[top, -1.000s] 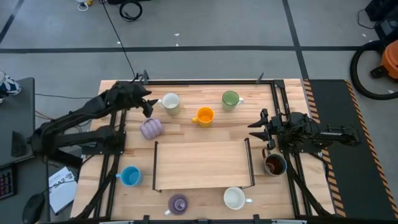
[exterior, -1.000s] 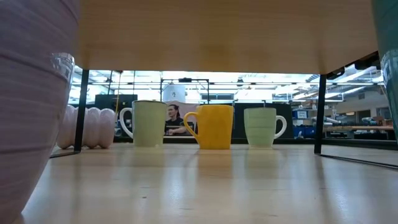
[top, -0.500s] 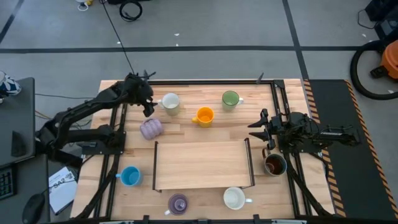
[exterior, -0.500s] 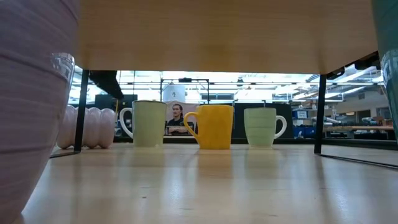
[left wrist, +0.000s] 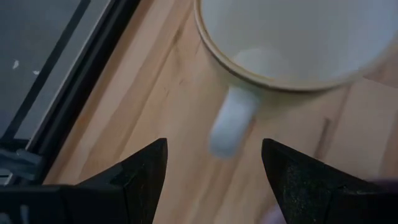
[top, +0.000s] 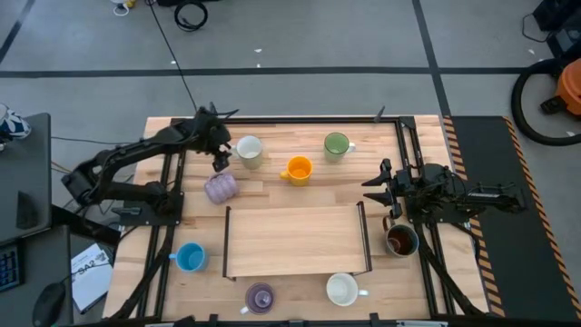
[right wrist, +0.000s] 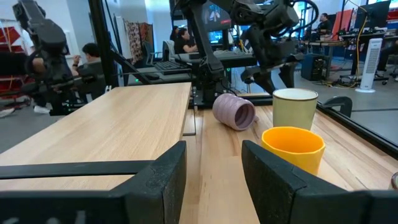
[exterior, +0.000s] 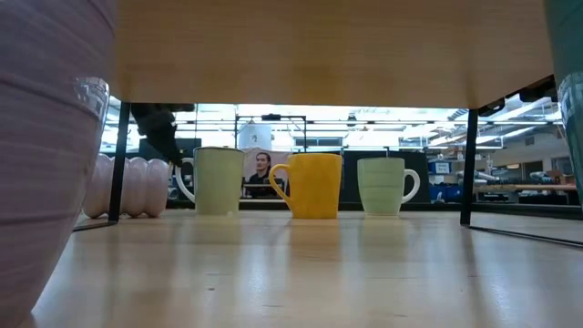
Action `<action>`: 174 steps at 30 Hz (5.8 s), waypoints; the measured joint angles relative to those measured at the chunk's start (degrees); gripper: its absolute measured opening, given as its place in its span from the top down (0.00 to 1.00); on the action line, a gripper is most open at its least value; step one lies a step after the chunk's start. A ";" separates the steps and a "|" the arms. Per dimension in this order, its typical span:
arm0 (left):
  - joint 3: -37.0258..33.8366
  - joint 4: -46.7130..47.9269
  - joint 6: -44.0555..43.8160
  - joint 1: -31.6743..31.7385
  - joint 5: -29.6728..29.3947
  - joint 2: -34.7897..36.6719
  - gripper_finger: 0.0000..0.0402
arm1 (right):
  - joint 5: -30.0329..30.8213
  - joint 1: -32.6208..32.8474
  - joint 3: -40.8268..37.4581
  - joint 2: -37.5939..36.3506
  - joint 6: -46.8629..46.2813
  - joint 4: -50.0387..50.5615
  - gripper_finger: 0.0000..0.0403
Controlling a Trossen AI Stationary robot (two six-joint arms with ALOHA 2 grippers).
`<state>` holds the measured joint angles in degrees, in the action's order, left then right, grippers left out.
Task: Place coffee mugs
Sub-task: Put the white green mug on the shelf
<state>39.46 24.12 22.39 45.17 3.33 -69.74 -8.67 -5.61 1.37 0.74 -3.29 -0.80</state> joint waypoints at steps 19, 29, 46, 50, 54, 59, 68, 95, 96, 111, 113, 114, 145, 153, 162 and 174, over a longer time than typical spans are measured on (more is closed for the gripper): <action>0.00 -5.51 4.37 -0.39 -0.06 -5.39 0.53 | -0.01 0.00 0.00 -0.01 0.00 0.00 0.60; 0.00 -5.48 4.49 -0.42 -0.07 -5.37 0.77 | 0.00 0.00 0.00 -0.01 0.02 0.00 0.60; -0.04 -6.41 3.36 -0.74 -0.18 -4.48 0.84 | 0.01 0.00 0.00 0.00 0.00 0.00 0.60; -0.05 -6.63 2.23 -1.75 -0.22 -3.15 0.85 | 0.01 0.00 0.00 0.00 0.00 0.01 0.60; -0.07 -6.94 1.44 -3.37 -0.13 -1.97 0.85 | -0.01 0.00 0.00 -0.01 0.00 0.00 0.60; -0.07 -8.72 0.54 -5.62 -0.04 -0.78 0.85 | 0.00 0.00 0.00 0.00 0.02 0.01 0.60; -0.07 -15.49 -1.13 -9.98 -0.02 -0.59 0.85 | 0.00 0.00 0.00 0.00 0.00 0.02 0.60; 26.18 2.93 -1.86 -31.38 9.01 0.81 0.85 | 0.00 0.00 0.01 0.00 0.02 0.01 0.60; 26.18 3.27 -1.88 -32.51 9.01 0.81 0.85 | 0.01 0.00 0.00 0.01 0.00 0.01 0.60; 26.16 7.31 -2.71 -45.65 2.65 0.51 0.85 | 0.00 0.00 0.00 0.01 0.00 0.00 0.60; 26.15 7.73 -2.74 -46.64 0.60 0.20 0.85 | -0.01 0.00 0.01 0.00 0.02 0.00 0.60; 26.05 8.12 -2.76 -47.05 -0.32 0.20 0.85 | 0.00 0.00 0.00 0.00 0.00 0.00 0.60; 22.01 5.27 -4.70 -48.63 -2.58 0.27 0.79 | 0.01 0.00 0.00 0.01 0.00 -0.04 0.60; 22.01 5.25 -4.98 -48.61 -2.71 0.27 0.73 | 0.01 0.00 0.00 0.00 0.00 -0.04 0.60; 21.99 4.97 -5.33 -49.38 -2.73 0.27 0.61 | 0.00 0.00 0.00 0.01 0.01 -0.04 0.60; 21.99 3.69 -11.30 -50.29 -2.64 -0.27 0.57 | 0.01 0.00 0.00 0.00 0.01 -0.03 0.60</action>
<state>61.45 27.81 11.09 -5.13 0.69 -70.01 -8.67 -5.61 1.37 0.74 -3.28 -0.83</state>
